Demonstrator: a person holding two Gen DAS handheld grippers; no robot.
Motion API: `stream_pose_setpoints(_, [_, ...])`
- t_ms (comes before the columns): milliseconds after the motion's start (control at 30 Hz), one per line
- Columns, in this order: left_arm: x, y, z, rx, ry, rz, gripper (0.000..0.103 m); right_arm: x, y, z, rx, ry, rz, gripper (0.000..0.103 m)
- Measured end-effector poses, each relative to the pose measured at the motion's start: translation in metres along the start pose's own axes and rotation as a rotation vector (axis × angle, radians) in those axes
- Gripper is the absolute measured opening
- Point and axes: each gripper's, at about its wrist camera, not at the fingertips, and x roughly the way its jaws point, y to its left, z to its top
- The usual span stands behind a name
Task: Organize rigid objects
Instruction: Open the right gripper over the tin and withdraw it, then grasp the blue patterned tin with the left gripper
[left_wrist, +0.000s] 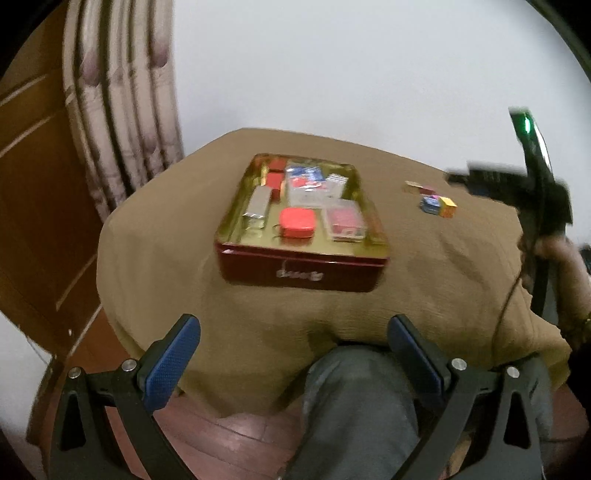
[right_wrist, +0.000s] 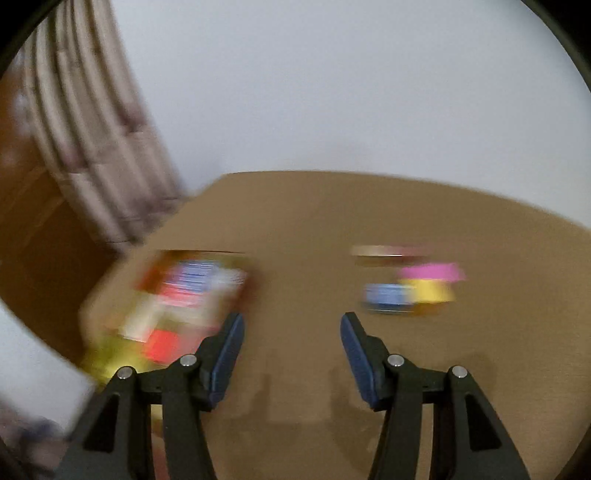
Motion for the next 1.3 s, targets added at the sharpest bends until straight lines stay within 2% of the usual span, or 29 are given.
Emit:
stream_pose_setpoints(33, [-0.002, -0.007, 0.000, 0.025, -0.010, -0.003, 0.101, -0.003, -0.026, -0.009, -0.019, 0.001, -0.096, 0.056])
stream_pose_setpoints(133, [-0.008, -0.034, 0.002, 0.108, -0.021, -0.048, 0.101, -0.003, -0.090, -0.030, -0.019, 0.036, -0.263, 0.056])
stream_pose_setpoints(233, [-0.009, -0.064, 0.010, 0.189, -0.033, -0.083, 0.101, 0.001, -0.139, -0.047, -0.008, 0.074, -0.389, 0.056])
stream_pose_setpoints(300, [-0.006, -0.087, 0.023, 0.235, -0.041, -0.138, 0.101, 0.003, -0.160, -0.052, 0.000, 0.074, -0.427, 0.056])
stream_pose_setpoints(400, [0.005, -0.116, 0.043, 0.281, -0.065, -0.168, 0.101, 0.011, -0.185, -0.058, 0.003, 0.082, -0.481, 0.056])
stream_pose_setpoints(500, [0.030, -0.143, 0.072, 0.339, -0.050, -0.223, 0.101, 0.017, -0.202, -0.067, 0.059, 0.092, -0.441, 0.056])
stream_pose_setpoints(533, [0.043, -0.153, 0.087, 0.360, -0.035, -0.269, 0.101, 0.017, -0.208, -0.067, 0.085, 0.095, -0.420, 0.056])
stream_pose_setpoints(600, [0.061, -0.166, 0.104, 0.412, -0.033, -0.306, 0.101, 0.012, -0.214, -0.067, 0.116, 0.070, -0.387, 0.056])
stream_pose_setpoints(733, [0.106, -0.199, 0.141, 0.600, -0.005, -0.373, 0.101, 0.011, -0.224, -0.070, 0.162, 0.071, -0.321, 0.056])
stream_pose_setpoints(833, [0.142, -0.219, 0.165, 0.721, 0.064, -0.430, 0.101, 0.005, -0.229, -0.072, 0.172, 0.059, -0.290, 0.056])
stream_pose_setpoints(900, [0.165, -0.232, 0.176, 0.796, 0.146, -0.499, 0.101, 0.001, -0.232, -0.074, 0.176, 0.052, -0.266, 0.056])
stream_pose_setpoints(1033, [0.213, -0.254, 0.184, 0.948, 0.243, -0.496, 0.099, -0.002, -0.239, -0.075, 0.209, 0.047, -0.237, 0.057])
stream_pose_setpoints(1100, [0.231, -0.261, 0.183, 0.998, 0.256, -0.462, 0.094, -0.009, -0.244, -0.076, 0.221, 0.042, -0.225, 0.058])
stream_pose_setpoints(1167, [0.248, -0.266, 0.183, 1.024, 0.303, -0.481, 0.093, -0.010, -0.245, -0.077, 0.225, 0.041, -0.214, 0.060])
stream_pose_setpoints(1300, [0.267, -0.272, 0.181, 1.054, 0.344, -0.505, 0.090, -0.012, -0.247, -0.077, 0.219, 0.044, -0.203, 0.065])
